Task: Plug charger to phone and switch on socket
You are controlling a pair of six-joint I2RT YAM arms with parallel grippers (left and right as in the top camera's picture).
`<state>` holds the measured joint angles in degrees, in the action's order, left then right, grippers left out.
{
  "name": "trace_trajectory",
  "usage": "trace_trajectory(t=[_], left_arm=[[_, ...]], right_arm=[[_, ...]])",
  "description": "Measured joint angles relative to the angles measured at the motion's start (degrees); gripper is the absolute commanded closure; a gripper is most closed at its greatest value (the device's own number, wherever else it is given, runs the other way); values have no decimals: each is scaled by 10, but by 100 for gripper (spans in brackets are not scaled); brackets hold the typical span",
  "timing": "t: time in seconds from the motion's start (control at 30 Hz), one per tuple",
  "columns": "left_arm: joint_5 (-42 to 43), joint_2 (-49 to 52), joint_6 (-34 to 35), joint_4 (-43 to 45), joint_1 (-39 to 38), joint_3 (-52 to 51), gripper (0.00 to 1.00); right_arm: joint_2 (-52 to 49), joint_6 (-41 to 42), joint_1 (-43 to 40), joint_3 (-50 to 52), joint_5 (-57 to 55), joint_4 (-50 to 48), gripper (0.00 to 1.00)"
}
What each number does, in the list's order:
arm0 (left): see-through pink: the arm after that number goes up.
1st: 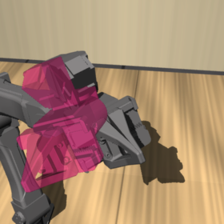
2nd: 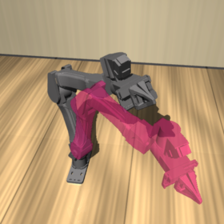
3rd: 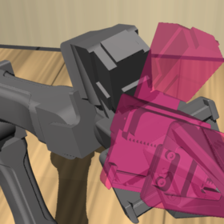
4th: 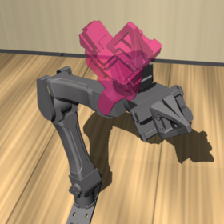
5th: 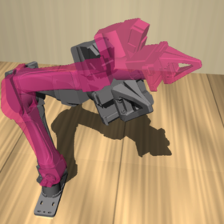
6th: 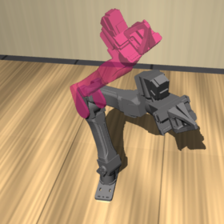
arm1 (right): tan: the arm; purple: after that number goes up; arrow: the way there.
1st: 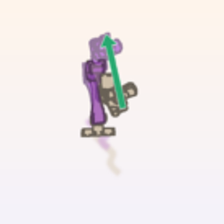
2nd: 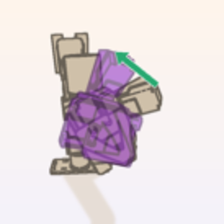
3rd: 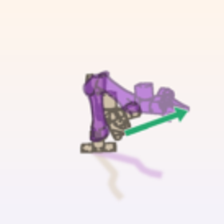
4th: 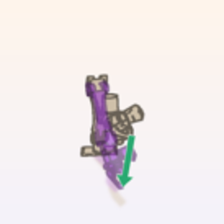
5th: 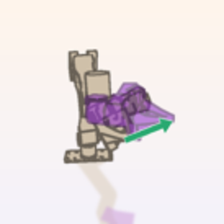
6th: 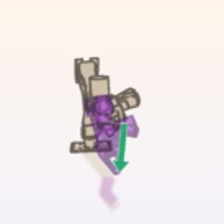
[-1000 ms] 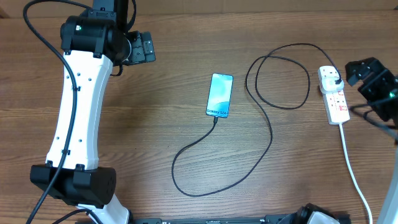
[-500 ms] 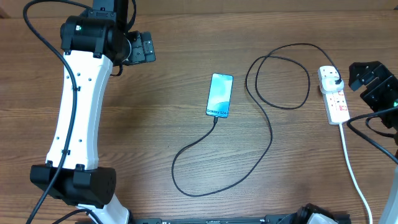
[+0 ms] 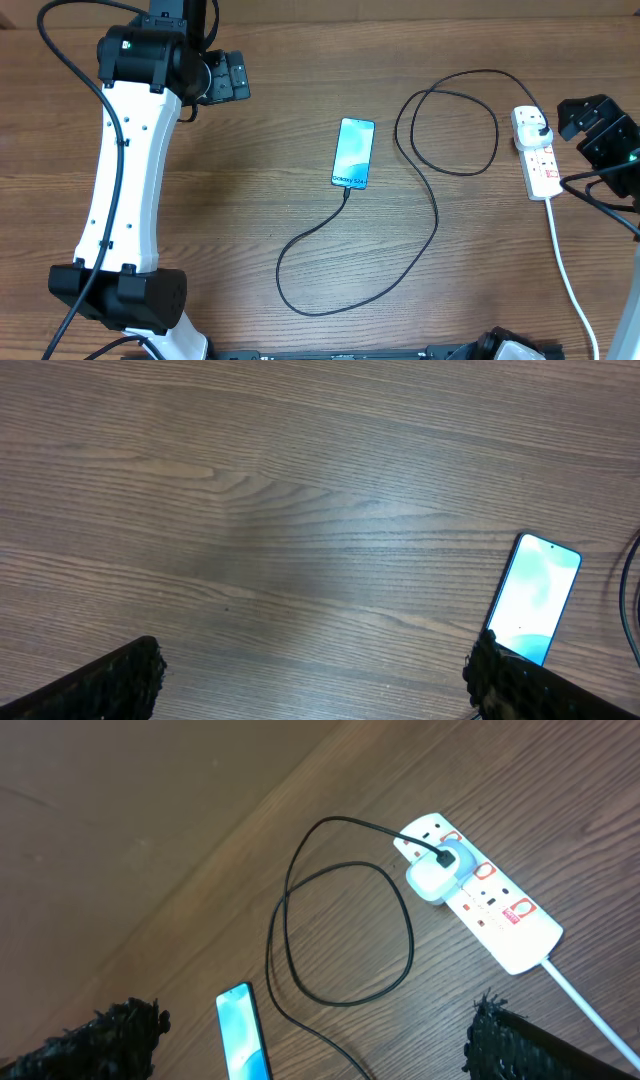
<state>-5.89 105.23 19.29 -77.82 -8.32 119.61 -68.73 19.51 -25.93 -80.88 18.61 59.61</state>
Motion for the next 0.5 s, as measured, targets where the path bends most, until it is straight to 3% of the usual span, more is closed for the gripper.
trace_trajectory(t=[0.5], left_arm=[[0,0,0,0,0,0,0]], right_arm=[[-27,0,0,0,0,0,0]])
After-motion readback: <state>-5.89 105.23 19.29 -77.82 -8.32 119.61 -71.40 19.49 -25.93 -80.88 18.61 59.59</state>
